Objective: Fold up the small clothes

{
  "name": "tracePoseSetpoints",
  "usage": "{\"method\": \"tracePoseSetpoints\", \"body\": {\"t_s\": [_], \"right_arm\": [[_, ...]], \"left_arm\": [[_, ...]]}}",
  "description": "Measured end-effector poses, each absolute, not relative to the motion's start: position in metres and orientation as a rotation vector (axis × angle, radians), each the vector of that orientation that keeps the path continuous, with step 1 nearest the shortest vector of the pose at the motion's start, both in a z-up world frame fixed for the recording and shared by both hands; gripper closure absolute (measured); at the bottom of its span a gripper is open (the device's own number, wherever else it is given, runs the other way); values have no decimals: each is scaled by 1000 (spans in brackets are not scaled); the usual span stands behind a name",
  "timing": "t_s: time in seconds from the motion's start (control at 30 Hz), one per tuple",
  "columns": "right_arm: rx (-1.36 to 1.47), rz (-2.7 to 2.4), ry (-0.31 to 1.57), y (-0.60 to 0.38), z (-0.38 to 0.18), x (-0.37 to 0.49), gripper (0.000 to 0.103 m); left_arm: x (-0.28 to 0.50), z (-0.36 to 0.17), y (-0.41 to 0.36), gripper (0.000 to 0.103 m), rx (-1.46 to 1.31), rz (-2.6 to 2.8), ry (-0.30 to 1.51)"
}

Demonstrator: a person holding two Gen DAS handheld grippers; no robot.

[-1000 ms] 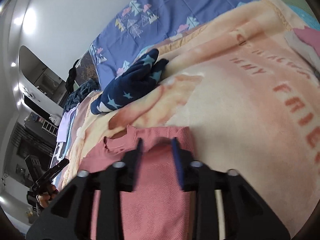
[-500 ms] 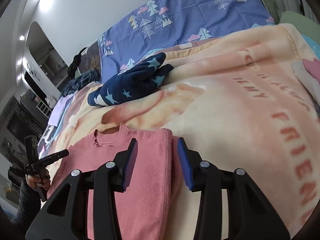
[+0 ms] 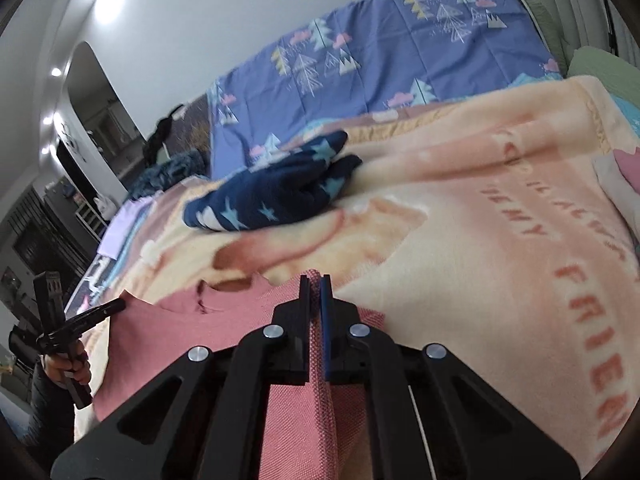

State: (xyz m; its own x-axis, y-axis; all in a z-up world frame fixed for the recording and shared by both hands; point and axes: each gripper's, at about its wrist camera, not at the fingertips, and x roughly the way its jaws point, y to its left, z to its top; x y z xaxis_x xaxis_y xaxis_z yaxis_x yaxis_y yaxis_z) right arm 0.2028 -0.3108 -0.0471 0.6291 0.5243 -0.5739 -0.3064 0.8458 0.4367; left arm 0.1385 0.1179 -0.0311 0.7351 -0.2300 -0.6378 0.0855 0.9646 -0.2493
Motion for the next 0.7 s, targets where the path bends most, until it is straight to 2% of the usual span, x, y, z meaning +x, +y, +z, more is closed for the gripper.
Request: {"method": "tracePoseSetpoints", "body": {"t_s": [0.17,0.33,0.43,0.5,0.63,0.7], "right_arm": [[337,477,717,-307,-38,220,99],[254,337,915,-293,-90,256,95],[310,354,930,-307,-100,244,95],[305,357,924,-317,-97,229,93],[314,384,922,-338,-88,187,93],[321,423,917,-346,-84,154,92]], "left_arm": [[146,-13,117,101,-166,-131,666],[178,-68,116,96,-116,-68,840],[166,-86,119,85,-134,-83,873],[150,-82,121,73,-148,-95,859],[105,-60,124,66,-184,-159,807],[72,-49,120,59,-177,-199,782]]}}
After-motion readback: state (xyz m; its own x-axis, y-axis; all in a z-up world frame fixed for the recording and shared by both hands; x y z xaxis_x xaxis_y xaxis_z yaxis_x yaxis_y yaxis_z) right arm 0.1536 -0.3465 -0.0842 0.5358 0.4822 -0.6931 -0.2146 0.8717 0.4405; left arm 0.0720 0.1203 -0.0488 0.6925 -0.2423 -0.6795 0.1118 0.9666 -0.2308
